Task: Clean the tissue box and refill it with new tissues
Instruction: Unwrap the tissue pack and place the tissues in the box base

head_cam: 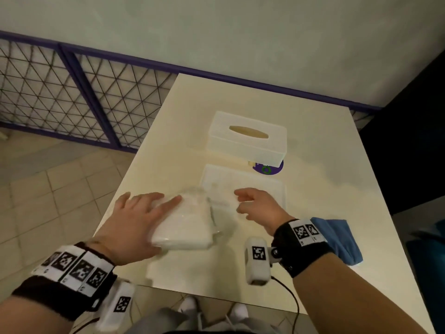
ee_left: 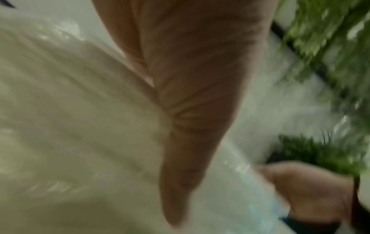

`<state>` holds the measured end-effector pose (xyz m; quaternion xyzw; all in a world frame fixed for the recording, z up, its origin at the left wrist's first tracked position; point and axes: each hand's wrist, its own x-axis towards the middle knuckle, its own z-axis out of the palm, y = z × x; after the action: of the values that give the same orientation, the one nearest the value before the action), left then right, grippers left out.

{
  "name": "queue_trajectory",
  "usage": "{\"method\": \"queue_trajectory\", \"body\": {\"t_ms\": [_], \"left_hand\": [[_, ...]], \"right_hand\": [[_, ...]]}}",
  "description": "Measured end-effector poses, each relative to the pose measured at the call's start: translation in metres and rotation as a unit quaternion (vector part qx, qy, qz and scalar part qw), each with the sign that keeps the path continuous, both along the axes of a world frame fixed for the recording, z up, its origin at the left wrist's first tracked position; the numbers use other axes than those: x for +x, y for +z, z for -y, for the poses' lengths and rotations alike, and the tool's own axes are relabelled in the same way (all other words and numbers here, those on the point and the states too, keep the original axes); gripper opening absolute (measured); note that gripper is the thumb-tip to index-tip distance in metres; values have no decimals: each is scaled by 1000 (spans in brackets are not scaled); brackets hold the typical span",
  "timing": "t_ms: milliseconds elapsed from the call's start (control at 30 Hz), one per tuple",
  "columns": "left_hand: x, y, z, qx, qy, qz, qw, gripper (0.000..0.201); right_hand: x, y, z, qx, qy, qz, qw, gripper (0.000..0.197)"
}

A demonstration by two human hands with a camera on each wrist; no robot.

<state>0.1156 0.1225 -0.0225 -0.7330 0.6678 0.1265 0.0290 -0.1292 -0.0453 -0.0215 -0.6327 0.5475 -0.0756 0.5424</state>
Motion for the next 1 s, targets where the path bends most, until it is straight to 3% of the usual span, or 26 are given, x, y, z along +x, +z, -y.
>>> {"method": "queue_trajectory", "body": {"t_ms": [67,133,233,300,400,600,733,800,900,1000], "left_hand": [[-2,-15,-5,72,9,14,997,126],[-3,-23,-7,69,19,-2,997,120],[-4,-30,-7,45,25,-14,999,105],[-5,-35,-8,49,33,-11,998,106],[-8,-40,-7,48,45,-2,998,107],[-11,-46,-7,43,63,5,997,106],[-11,-48,-11,13,77,-15,997,113],[-12,-49,-12,-5,84,-21,996,116],[-14,-51,-15,-16,86,-17,996,117],[-15,-54,-18,-29,82,-15,996,116]], "right_hand": [[0,-4,0,-27,-12,4,1000,37],[9,-5,-4,-67,32,4,997,30],[34,-6,-14,-109,162,3,981,34],[53,-9,-20,-136,256,-16,957,33],[72,-14,-28,-142,351,-109,919,37],[81,-6,-31,-129,399,-185,889,38],[69,-14,-22,-106,413,-287,858,30],[63,-18,-18,-113,351,-289,883,24],[62,-14,-18,-134,216,-189,948,37],[70,-7,-24,-132,240,-142,951,52]]}}
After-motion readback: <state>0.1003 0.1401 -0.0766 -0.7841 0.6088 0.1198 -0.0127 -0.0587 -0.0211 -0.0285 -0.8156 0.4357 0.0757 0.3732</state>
